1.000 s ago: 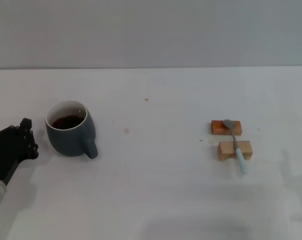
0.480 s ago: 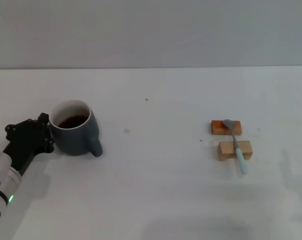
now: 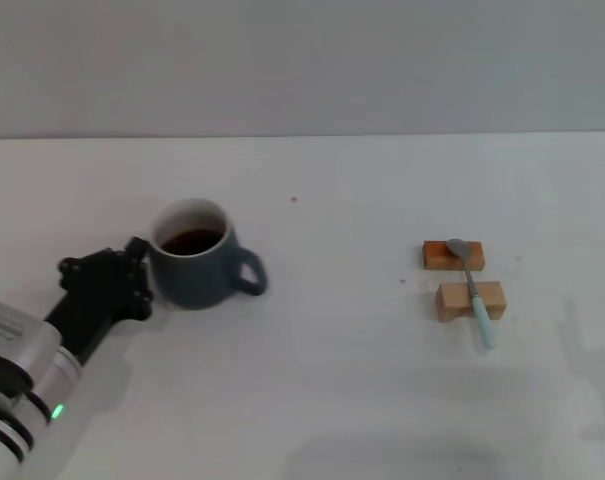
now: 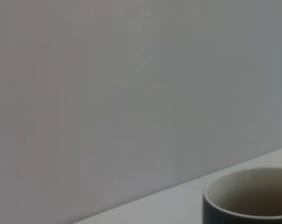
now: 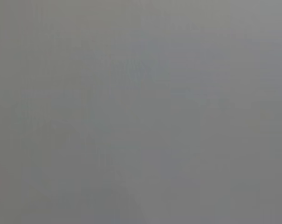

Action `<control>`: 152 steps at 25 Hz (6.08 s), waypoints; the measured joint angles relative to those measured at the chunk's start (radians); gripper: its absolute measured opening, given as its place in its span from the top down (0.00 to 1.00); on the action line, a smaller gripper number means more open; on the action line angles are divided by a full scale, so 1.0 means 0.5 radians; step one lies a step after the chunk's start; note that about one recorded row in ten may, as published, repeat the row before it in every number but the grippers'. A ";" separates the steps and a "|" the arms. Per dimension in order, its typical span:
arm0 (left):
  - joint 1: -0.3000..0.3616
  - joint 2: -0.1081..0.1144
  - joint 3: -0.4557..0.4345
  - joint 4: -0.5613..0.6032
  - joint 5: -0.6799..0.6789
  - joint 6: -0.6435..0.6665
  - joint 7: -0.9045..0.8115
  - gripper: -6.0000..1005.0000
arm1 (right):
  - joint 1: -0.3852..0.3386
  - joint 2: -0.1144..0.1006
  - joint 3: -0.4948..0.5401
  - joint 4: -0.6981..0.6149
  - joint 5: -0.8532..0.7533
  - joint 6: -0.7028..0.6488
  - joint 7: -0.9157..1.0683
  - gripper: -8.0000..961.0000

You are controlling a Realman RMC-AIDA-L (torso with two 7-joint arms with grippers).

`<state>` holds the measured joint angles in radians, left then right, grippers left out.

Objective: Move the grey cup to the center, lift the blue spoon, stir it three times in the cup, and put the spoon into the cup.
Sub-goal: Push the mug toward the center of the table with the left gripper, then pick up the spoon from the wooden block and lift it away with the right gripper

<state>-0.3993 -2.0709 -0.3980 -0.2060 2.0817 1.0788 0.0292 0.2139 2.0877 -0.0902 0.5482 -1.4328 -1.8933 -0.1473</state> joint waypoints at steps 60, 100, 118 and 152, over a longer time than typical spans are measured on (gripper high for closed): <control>0.535 0.010 -0.490 -0.064 -0.019 0.648 -0.285 1.00 | -0.021 0.000 -0.095 0.008 -0.030 0.531 -0.017 0.24; 0.504 0.003 -0.470 -0.030 -0.003 0.613 -0.288 1.00 | 0.143 0.003 -0.056 0.002 -0.034 1.207 0.000 0.24; 0.504 0.003 -0.468 -0.030 -0.003 0.604 -0.286 1.00 | 0.171 0.005 -0.033 0.005 -0.034 1.266 0.000 0.24; 0.504 0.006 -0.465 -0.030 -0.003 0.601 -0.286 1.00 | 0.176 0.000 -0.030 0.018 -0.058 1.300 0.056 0.26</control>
<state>-0.1472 -2.0677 -0.6304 -0.2209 2.0801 1.3791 -0.1141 0.3019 2.0877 -0.1055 0.5572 -1.4616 -1.2435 -0.1192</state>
